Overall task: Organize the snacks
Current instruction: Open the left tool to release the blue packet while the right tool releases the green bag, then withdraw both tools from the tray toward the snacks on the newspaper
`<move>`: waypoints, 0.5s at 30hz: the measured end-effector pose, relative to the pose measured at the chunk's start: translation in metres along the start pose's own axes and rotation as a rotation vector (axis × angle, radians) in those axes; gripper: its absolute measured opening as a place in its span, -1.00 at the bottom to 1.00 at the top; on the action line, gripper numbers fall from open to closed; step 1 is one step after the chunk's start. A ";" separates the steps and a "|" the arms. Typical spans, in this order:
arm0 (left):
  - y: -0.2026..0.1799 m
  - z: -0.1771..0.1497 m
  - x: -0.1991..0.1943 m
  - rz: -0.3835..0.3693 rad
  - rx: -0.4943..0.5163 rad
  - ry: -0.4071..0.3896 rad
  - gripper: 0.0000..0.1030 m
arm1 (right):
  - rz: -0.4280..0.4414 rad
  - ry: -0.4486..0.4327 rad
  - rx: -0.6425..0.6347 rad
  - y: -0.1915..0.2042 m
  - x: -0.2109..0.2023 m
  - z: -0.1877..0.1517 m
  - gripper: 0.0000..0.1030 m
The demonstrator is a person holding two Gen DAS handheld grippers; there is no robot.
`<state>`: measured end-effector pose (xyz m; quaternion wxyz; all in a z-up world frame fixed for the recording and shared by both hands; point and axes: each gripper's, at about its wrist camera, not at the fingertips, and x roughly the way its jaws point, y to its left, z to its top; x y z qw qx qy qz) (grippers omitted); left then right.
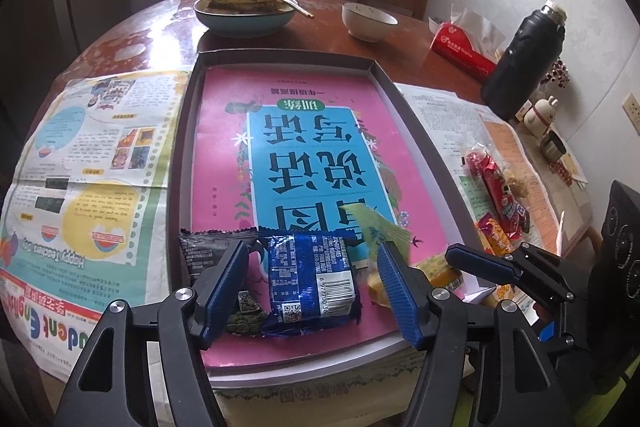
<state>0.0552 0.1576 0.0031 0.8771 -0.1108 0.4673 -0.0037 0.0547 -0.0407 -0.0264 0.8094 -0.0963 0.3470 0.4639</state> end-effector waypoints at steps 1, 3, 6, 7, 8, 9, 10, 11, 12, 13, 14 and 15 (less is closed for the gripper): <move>0.001 0.000 -0.002 0.001 -0.005 -0.005 0.33 | -0.002 -0.001 0.002 0.000 0.000 0.000 0.00; 0.004 0.001 -0.006 -0.001 -0.013 -0.014 0.33 | -0.002 -0.004 0.007 -0.001 -0.002 0.000 0.01; 0.006 0.002 -0.012 -0.005 -0.024 -0.029 0.34 | -0.010 -0.008 0.011 -0.003 -0.003 0.000 0.01; 0.006 0.002 -0.014 -0.003 -0.026 -0.034 0.35 | -0.011 -0.009 0.013 -0.004 -0.003 0.000 0.02; 0.006 0.002 -0.016 -0.002 -0.027 -0.038 0.35 | -0.012 -0.011 0.015 -0.005 -0.004 0.000 0.02; 0.007 0.002 -0.018 -0.003 -0.029 -0.044 0.36 | -0.013 -0.013 0.017 -0.006 -0.004 0.000 0.02; 0.007 0.003 -0.020 -0.003 -0.032 -0.048 0.39 | -0.013 -0.014 0.019 -0.006 -0.005 0.001 0.02; 0.008 0.003 -0.021 -0.004 -0.034 -0.051 0.43 | -0.014 -0.015 0.020 -0.006 -0.006 0.001 0.03; 0.008 0.003 -0.024 -0.009 -0.037 -0.058 0.47 | -0.015 -0.017 0.021 -0.007 -0.007 0.001 0.05; 0.008 0.003 -0.025 -0.011 -0.038 -0.061 0.47 | -0.015 -0.019 0.021 -0.007 -0.007 0.001 0.05; 0.008 0.003 -0.027 -0.013 -0.039 -0.066 0.47 | -0.016 -0.021 0.022 -0.007 -0.008 0.001 0.07; 0.008 0.003 -0.028 -0.014 -0.038 -0.070 0.47 | -0.016 -0.022 0.023 -0.008 -0.009 0.001 0.08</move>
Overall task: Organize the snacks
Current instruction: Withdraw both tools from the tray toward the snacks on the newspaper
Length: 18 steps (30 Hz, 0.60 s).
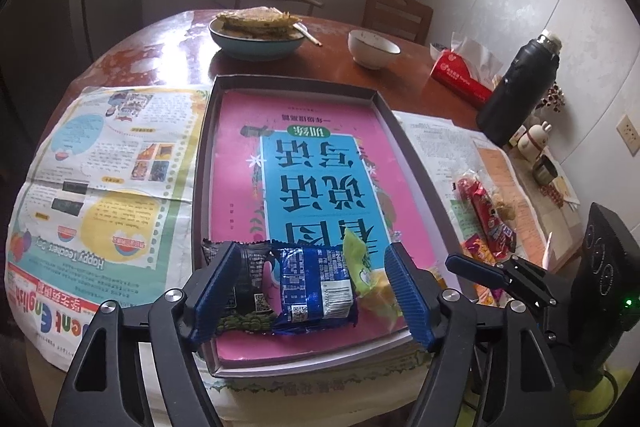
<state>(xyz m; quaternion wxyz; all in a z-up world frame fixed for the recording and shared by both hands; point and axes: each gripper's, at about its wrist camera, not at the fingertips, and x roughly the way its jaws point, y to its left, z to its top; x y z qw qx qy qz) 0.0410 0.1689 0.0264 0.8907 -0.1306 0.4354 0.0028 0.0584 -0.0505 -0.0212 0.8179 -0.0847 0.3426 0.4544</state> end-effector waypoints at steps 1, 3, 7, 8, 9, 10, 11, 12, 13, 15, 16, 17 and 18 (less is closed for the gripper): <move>0.000 0.000 -0.001 0.000 0.001 -0.003 0.47 | 0.000 -0.002 0.001 0.000 -0.001 0.000 0.08; -0.002 0.000 -0.003 -0.004 0.003 -0.009 0.47 | -0.003 -0.007 0.006 -0.002 -0.002 0.000 0.08; -0.006 -0.001 -0.005 -0.008 0.006 -0.012 0.47 | -0.010 -0.021 0.009 -0.003 -0.008 0.001 0.09; -0.006 -0.001 -0.005 -0.008 0.004 -0.010 0.47 | -0.012 -0.022 0.010 -0.003 -0.009 0.000 0.10; -0.007 -0.001 -0.005 -0.011 0.001 -0.006 0.47 | -0.017 -0.025 0.011 -0.004 -0.011 0.000 0.11; -0.007 -0.001 -0.005 -0.020 -0.002 -0.004 0.48 | -0.024 -0.029 0.014 -0.005 -0.012 0.001 0.13; -0.008 -0.001 -0.005 -0.023 -0.003 -0.005 0.48 | -0.031 -0.033 0.018 -0.007 -0.014 0.001 0.15; -0.009 -0.001 -0.006 -0.020 -0.003 -0.008 0.49 | -0.036 -0.038 0.022 -0.009 -0.015 0.001 0.18; -0.010 -0.001 -0.007 -0.015 0.000 -0.013 0.50 | -0.040 -0.043 0.027 -0.010 -0.017 0.001 0.19; -0.013 -0.001 -0.008 -0.017 0.005 -0.016 0.51 | -0.046 -0.050 0.032 -0.012 -0.020 0.001 0.21; -0.016 -0.002 -0.009 -0.020 0.009 -0.017 0.52 | -0.050 -0.055 0.033 -0.013 -0.022 0.001 0.21; -0.018 -0.002 -0.009 -0.021 0.014 -0.018 0.52 | -0.056 -0.061 0.033 -0.014 -0.025 0.002 0.22; -0.020 -0.002 -0.010 -0.023 0.019 -0.018 0.52 | -0.061 -0.067 0.033 -0.015 -0.027 0.002 0.22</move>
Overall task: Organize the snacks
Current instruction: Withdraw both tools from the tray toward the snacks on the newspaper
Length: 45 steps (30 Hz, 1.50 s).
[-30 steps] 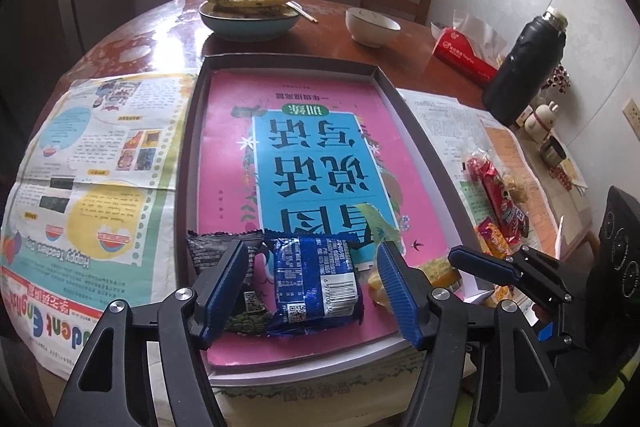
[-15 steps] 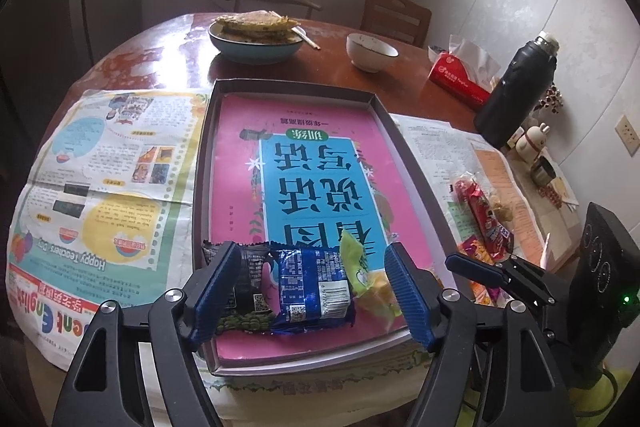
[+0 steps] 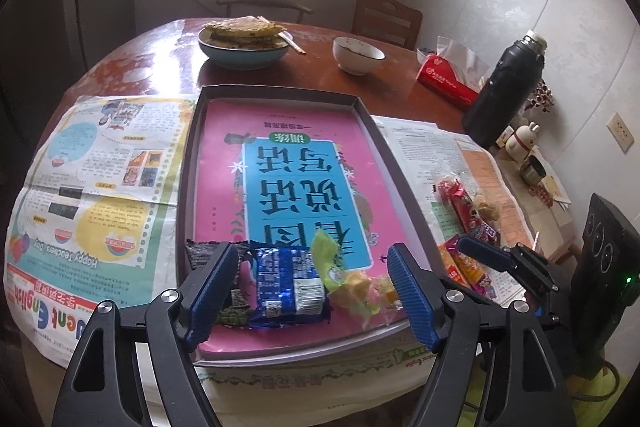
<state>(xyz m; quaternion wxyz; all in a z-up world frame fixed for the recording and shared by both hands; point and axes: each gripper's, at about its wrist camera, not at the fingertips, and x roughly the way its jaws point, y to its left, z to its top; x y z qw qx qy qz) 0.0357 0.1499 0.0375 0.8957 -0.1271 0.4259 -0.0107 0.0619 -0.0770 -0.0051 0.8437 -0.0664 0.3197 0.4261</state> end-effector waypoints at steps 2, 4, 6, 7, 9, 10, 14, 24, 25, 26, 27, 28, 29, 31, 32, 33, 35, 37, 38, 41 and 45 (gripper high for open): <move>-0.004 0.000 -0.001 -0.006 0.007 0.001 0.52 | -0.008 -0.008 -0.001 -0.003 -0.004 0.001 0.24; -0.011 0.000 -0.002 -0.015 0.018 0.001 0.52 | -0.019 -0.020 0.002 -0.005 -0.009 0.001 0.24; -0.016 -0.001 -0.003 -0.020 0.028 0.001 0.52 | -0.025 -0.034 0.007 -0.009 -0.015 0.002 0.25; -0.018 -0.001 -0.003 -0.020 0.031 0.000 0.52 | -0.028 -0.040 0.009 -0.010 -0.018 0.002 0.25; -0.022 0.000 -0.005 -0.022 0.038 -0.002 0.52 | -0.035 -0.049 0.013 -0.013 -0.022 0.002 0.26; -0.024 0.000 -0.005 -0.023 0.041 -0.003 0.52 | -0.039 -0.055 0.017 -0.016 -0.025 0.002 0.26; -0.032 0.001 -0.008 -0.028 0.054 -0.007 0.52 | -0.053 -0.073 0.037 -0.028 -0.036 0.003 0.27; -0.062 0.004 -0.007 -0.048 0.114 0.000 0.52 | -0.090 -0.120 0.083 -0.053 -0.062 0.001 0.29; -0.065 0.004 -0.006 -0.050 0.121 0.002 0.52 | -0.092 -0.125 0.086 -0.055 -0.065 0.000 0.29; -0.067 0.004 -0.006 -0.052 0.125 0.004 0.52 | -0.093 -0.126 0.088 -0.056 -0.066 -0.001 0.29; -0.071 0.004 -0.005 -0.052 0.132 0.006 0.52 | -0.097 -0.128 0.092 -0.059 -0.069 -0.001 0.29; -0.073 0.004 -0.004 -0.055 0.136 0.009 0.52 | -0.099 -0.130 0.095 -0.060 -0.070 -0.002 0.29; -0.076 0.004 -0.003 -0.057 0.140 0.012 0.52 | -0.101 -0.132 0.099 -0.062 -0.072 -0.002 0.29; -0.082 0.004 0.000 -0.061 0.149 0.022 0.52 | -0.106 -0.132 0.105 -0.065 -0.074 -0.004 0.29; -0.085 0.003 0.001 -0.063 0.155 0.029 0.52 | -0.110 -0.133 0.109 -0.067 -0.075 -0.004 0.29; -0.090 0.002 0.003 -0.068 0.164 0.038 0.52 | -0.113 -0.132 0.114 -0.069 -0.076 -0.005 0.29; -0.095 -0.001 0.007 -0.076 0.177 0.052 0.52 | -0.116 -0.133 0.122 -0.073 -0.078 -0.006 0.29; -0.104 -0.005 0.011 -0.086 0.197 0.072 0.52 | -0.120 -0.133 0.126 -0.076 -0.080 -0.008 0.29; -0.108 -0.008 0.012 -0.089 0.204 0.082 0.52 | -0.122 -0.133 0.128 -0.078 -0.081 -0.008 0.29; -0.118 -0.014 0.018 -0.097 0.219 0.109 0.52 | -0.126 -0.126 0.133 -0.083 -0.083 -0.011 0.29; -0.125 -0.024 0.031 -0.108 0.213 0.174 0.52 | -0.129 -0.102 0.139 -0.089 -0.081 -0.016 0.29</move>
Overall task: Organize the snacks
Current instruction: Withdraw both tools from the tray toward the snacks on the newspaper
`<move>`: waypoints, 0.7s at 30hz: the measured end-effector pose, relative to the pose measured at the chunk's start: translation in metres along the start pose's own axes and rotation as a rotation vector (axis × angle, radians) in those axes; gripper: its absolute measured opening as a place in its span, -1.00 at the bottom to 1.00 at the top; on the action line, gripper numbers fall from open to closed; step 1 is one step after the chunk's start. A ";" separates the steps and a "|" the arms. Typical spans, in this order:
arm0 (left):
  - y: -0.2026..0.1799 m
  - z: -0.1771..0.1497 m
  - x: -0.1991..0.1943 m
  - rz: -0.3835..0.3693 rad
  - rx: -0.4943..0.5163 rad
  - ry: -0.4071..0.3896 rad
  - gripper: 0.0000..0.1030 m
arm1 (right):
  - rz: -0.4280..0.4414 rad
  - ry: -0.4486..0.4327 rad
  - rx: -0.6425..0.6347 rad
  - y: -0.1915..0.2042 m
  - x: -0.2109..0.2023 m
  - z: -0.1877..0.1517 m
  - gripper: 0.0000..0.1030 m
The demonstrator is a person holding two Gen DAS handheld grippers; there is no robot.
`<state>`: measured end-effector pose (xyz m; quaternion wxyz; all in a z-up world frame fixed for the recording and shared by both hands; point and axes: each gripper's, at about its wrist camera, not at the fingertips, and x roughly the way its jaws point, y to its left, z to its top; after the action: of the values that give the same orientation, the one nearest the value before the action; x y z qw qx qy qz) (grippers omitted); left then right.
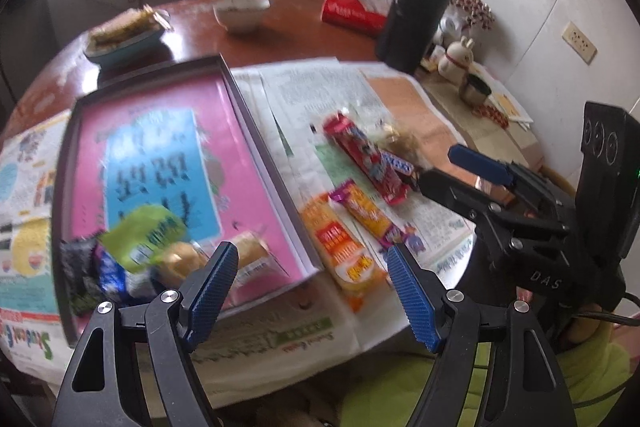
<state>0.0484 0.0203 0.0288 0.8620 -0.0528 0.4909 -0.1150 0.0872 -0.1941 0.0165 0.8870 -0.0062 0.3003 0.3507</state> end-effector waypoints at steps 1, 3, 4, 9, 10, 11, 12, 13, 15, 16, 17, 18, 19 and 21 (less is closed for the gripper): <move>-0.001 -0.001 0.003 -0.006 -0.003 0.011 0.52 | -0.002 0.008 -0.002 -0.001 0.001 -0.001 0.29; -0.005 -0.005 0.009 -0.013 -0.006 0.037 0.52 | -0.004 0.023 -0.005 -0.003 0.001 -0.004 0.29; -0.007 -0.006 0.011 -0.015 -0.006 0.044 0.52 | -0.001 0.033 -0.006 -0.005 0.002 -0.006 0.29; -0.015 -0.014 0.022 -0.021 -0.005 0.083 0.52 | 0.011 0.068 -0.019 -0.010 0.006 -0.012 0.29; -0.017 -0.015 0.023 -0.017 -0.004 0.085 0.52 | 0.012 0.072 -0.021 -0.010 0.006 -0.013 0.29; -0.019 -0.016 0.023 -0.015 -0.004 0.087 0.52 | 0.013 0.074 -0.022 -0.011 0.007 -0.014 0.29; -0.021 -0.017 0.025 -0.016 -0.004 0.091 0.52 | 0.016 0.081 -0.026 -0.012 0.007 -0.015 0.29; -0.023 -0.018 0.027 -0.017 -0.006 0.095 0.52 | 0.017 0.088 -0.029 -0.012 0.008 -0.016 0.29; -0.027 -0.020 0.030 -0.018 -0.004 0.104 0.51 | 0.017 0.099 -0.038 -0.014 0.009 -0.018 0.29; -0.029 -0.021 0.032 -0.017 -0.004 0.111 0.51 | 0.019 0.106 -0.041 -0.014 0.010 -0.019 0.29; -0.031 -0.021 0.035 -0.017 -0.002 0.119 0.51 | 0.020 0.116 -0.043 -0.015 0.012 -0.020 0.29; -0.033 -0.022 0.037 -0.015 -0.004 0.126 0.50 | 0.022 0.123 -0.045 -0.016 0.012 -0.020 0.29; -0.033 -0.023 0.038 -0.012 -0.008 0.129 0.50 | 0.025 0.133 -0.046 -0.017 0.014 -0.022 0.29; -0.035 -0.023 0.041 -0.010 -0.008 0.135 0.50 | 0.031 0.148 -0.047 -0.019 0.017 -0.023 0.26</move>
<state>0.0433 -0.0234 -0.0100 0.8262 -0.0509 0.5480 -0.1204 0.0965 -0.2034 -0.0157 0.8565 -0.0485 0.3568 0.3698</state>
